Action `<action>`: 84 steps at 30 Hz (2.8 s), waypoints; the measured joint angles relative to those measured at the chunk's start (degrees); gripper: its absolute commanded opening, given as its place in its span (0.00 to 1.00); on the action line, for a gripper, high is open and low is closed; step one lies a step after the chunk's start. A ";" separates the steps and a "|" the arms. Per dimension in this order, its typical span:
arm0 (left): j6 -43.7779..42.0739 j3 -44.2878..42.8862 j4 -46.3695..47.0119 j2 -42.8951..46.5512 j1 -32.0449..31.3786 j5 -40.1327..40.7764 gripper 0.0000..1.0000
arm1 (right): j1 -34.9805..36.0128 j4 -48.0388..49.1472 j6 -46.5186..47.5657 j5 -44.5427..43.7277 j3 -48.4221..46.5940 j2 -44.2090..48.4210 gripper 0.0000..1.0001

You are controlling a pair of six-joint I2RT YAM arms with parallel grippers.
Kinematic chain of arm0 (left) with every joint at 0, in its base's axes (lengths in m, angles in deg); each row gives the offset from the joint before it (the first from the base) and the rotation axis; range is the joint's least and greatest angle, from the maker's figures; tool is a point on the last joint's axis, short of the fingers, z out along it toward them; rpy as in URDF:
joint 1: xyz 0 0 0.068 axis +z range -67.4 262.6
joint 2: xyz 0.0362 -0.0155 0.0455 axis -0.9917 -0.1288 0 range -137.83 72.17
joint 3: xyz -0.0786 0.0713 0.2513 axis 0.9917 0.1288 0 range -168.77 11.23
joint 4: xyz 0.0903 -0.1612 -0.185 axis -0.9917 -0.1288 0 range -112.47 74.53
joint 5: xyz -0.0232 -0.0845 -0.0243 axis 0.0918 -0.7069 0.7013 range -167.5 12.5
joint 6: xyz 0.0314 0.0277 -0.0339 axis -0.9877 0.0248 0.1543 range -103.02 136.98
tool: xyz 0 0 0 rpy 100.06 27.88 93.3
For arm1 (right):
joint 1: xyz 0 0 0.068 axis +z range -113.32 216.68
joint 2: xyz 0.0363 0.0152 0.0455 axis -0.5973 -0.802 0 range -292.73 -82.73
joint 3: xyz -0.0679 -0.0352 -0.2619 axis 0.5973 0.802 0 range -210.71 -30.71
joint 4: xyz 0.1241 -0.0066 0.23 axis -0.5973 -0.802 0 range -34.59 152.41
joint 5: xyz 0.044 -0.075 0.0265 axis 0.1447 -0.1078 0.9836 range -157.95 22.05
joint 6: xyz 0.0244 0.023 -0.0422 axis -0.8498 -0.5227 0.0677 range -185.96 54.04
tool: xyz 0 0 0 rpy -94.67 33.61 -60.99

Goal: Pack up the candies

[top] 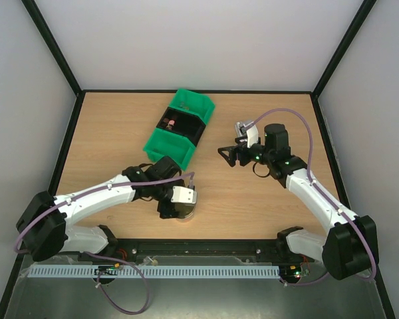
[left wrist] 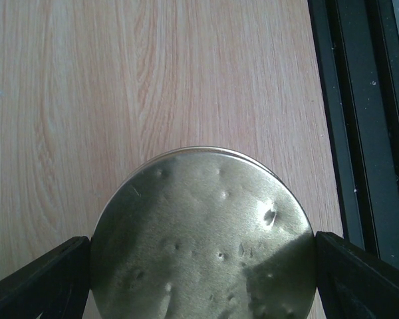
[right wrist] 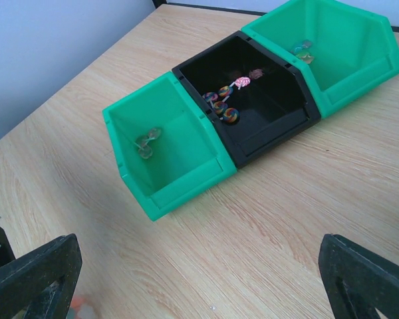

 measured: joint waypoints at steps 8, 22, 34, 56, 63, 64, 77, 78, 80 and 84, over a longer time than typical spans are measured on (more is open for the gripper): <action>0.00 0.31 0.39 -1.51 -1.49 1.75 0.67 | 0.00 -0.02 -1.25 -0.07 -0.02 0.00 0.99; -0.04 0.44 0.79 -1.88 -2.36 4.44 0.66 | 0.00 0.02 -3.65 0.63 -0.02 -0.13 0.99; -0.07 0.44 0.55 -2.97 -2.34 5.46 0.69 | 0.00 0.02 -4.07 1.31 -0.02 -0.39 0.98; -0.52 -8.24 6.62 -15.15 4.87 4.22 0.68 | -3.74 0.07 -2.05 3.43 -0.02 -2.47 0.99; -4.37 -9.77 6.34 -16.68 7.69 3.56 0.70 | -3.96 5.07 3.26 10.88 7.72 -1.53 0.99; -4.74 -9.77 6.23 -16.68 7.69 3.45 0.70 | -3.41 6.03 3.23 11.21 9.73 -1.49 0.99; -7.58 -10.16 5.29 -17.33 8.92 0.52 0.75 | 13.25 28.37 0.68 2.23 27.87 -1.51 0.99; -7.76 -10.19 5.29 -17.35 8.94 0.33 0.77 | 13.70 29.57 0.70 1.64 28.81 -1.68 0.99; -7.78 -10.19 5.29 -17.35 8.94 0.31 0.79 | 14.84 32.52 1.01 0.37 30.91 -2.47 0.98; -7.50 -10.27 5.27 -17.40 8.94 0.31 0.80 | 16.37 37.88 1.64 -1.62 32.79 -5.99 0.98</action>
